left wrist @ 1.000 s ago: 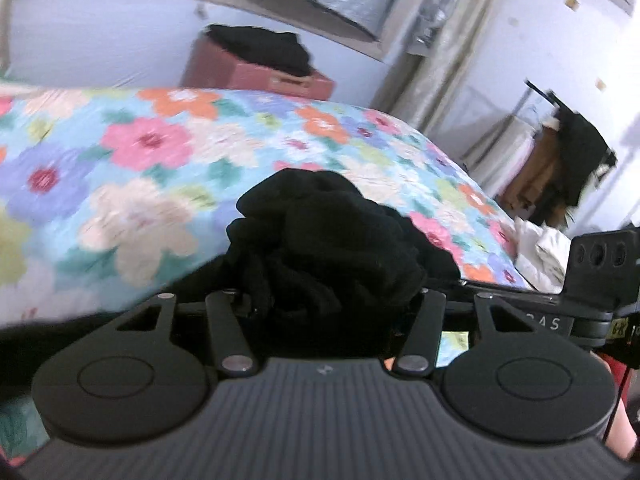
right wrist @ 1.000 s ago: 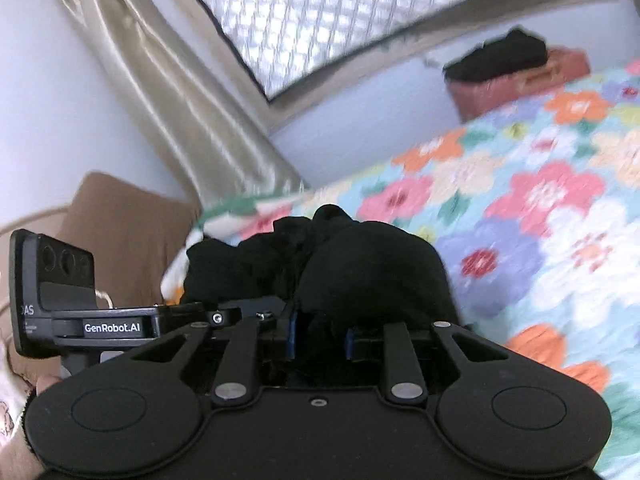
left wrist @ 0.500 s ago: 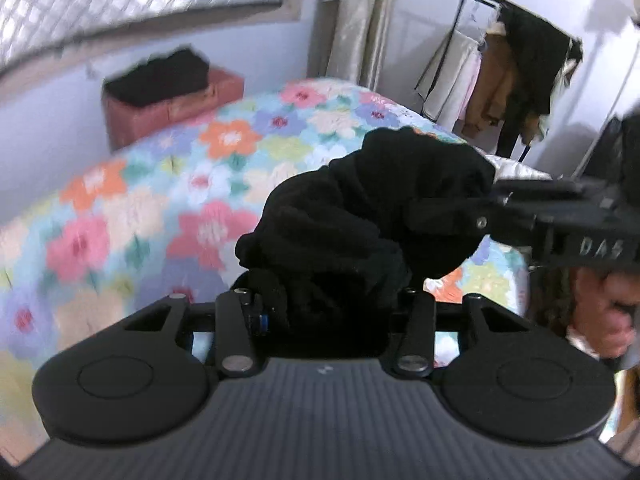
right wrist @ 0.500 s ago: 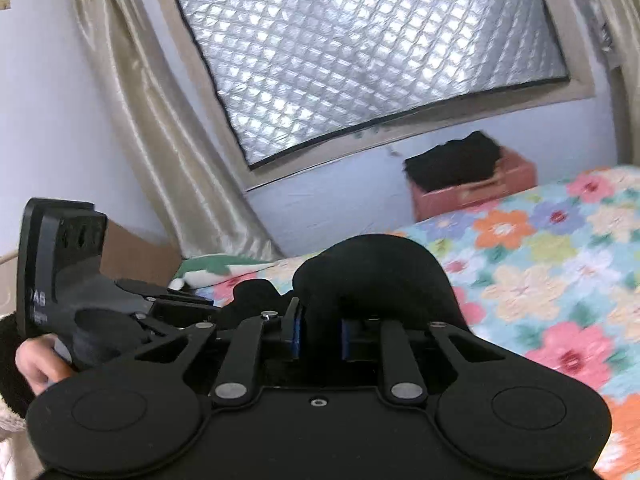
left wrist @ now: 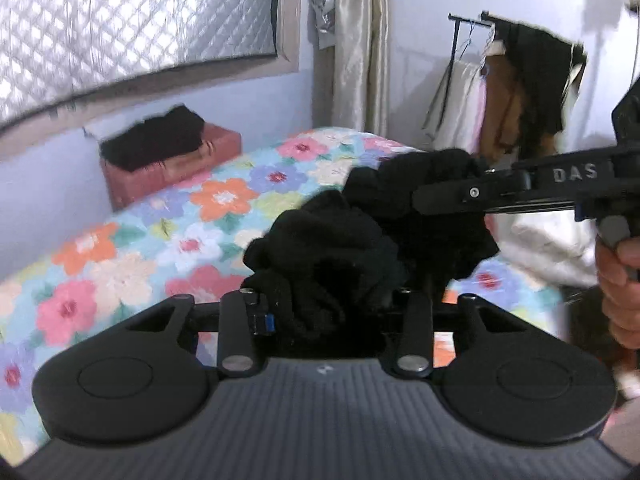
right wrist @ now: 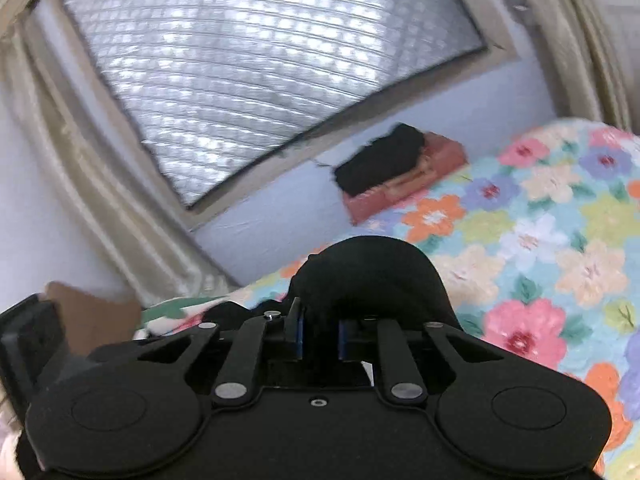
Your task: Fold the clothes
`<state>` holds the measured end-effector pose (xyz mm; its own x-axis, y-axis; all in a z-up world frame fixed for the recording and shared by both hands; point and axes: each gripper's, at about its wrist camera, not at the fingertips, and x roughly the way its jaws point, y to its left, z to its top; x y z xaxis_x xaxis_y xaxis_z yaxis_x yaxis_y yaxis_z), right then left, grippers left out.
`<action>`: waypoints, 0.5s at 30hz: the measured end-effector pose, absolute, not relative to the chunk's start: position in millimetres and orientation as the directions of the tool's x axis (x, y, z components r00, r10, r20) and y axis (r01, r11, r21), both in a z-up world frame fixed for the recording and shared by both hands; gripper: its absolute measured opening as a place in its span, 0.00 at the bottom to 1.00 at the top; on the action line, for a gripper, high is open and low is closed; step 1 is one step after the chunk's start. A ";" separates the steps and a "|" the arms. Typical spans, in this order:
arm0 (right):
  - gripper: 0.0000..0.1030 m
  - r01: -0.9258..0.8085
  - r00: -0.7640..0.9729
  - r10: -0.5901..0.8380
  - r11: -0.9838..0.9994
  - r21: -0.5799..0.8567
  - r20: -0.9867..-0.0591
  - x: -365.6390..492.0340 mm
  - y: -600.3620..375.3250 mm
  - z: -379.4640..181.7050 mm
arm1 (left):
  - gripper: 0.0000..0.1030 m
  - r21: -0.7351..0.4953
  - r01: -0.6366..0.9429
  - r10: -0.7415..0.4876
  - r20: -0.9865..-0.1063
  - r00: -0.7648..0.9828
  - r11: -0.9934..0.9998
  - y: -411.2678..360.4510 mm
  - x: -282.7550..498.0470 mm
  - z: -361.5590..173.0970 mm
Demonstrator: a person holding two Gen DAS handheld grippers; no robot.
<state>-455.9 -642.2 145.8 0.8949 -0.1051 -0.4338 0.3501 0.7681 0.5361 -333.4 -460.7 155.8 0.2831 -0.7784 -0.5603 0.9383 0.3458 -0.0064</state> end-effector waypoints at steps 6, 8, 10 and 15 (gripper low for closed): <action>0.16 0.353 0.899 -0.090 0.727 0.589 -0.429 -451.1 -676.1 83.3 | 0.32 -0.075 0.926 -0.724 -0.648 0.237 0.370 -485.8 -314.6 101.2; 0.16 0.359 0.897 -0.075 0.697 0.620 -0.435 -447.3 -686.3 63.3 | 0.31 -0.077 0.917 -0.703 -0.668 0.245 0.392 -493.4 -304.4 89.0; 0.15 0.363 0.894 -0.071 0.695 0.621 -0.442 -440.5 -694.6 49.4 | 0.30 -0.071 0.908 -0.677 -0.690 0.254 0.413 -502.2 -294.2 76.9; 0.13 0.395 0.872 -0.125 0.750 0.530 -0.473 -428.4 -702.0 31.8 | 0.30 0.009 0.900 -0.618 -0.724 0.307 0.436 -525.7 -281.0 48.6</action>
